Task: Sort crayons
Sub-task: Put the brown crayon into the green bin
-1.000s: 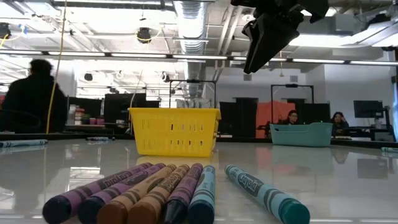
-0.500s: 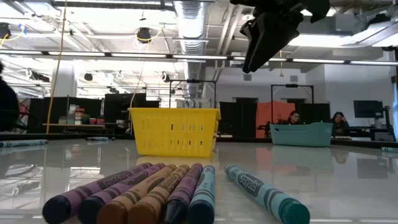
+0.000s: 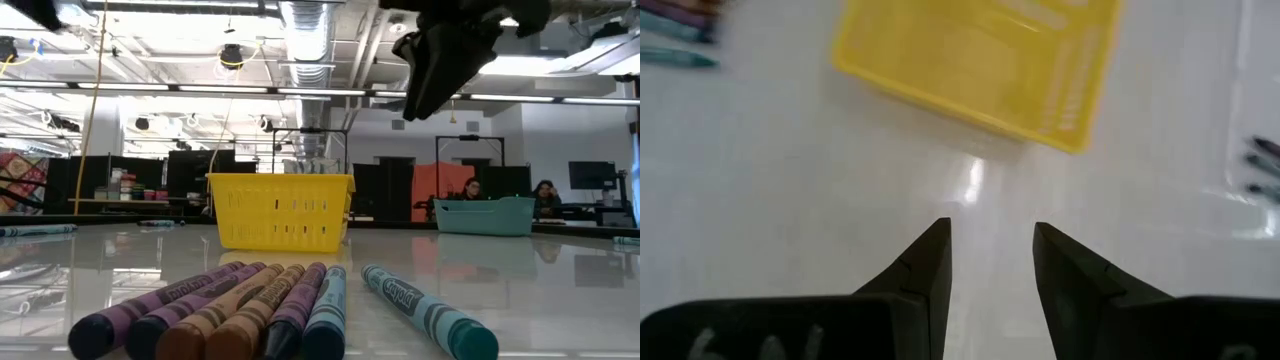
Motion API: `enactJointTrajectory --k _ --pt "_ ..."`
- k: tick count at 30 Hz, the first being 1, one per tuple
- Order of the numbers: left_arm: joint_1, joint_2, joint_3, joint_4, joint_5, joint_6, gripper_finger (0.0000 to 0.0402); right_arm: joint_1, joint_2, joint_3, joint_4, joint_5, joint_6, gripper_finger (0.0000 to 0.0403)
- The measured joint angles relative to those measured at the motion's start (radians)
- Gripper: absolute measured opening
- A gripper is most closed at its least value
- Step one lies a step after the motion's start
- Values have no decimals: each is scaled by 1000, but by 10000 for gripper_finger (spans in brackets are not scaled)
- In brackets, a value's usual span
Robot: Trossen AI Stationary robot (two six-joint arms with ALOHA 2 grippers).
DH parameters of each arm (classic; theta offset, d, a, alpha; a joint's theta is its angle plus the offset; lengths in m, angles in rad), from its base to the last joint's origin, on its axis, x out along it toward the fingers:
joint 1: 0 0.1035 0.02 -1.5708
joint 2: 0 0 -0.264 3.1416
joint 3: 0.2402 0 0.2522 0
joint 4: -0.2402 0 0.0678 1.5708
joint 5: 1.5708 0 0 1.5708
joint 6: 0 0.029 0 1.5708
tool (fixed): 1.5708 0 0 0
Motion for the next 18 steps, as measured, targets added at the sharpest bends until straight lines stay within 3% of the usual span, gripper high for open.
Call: enactJointTrajectory --k 8,18 --pt "189 0 -1 30 -6 295 98 -22 0 0 -104 79 99 136" --pt "291 0 -2 209 61 574 98 96 0 0 -250 79 297 136"
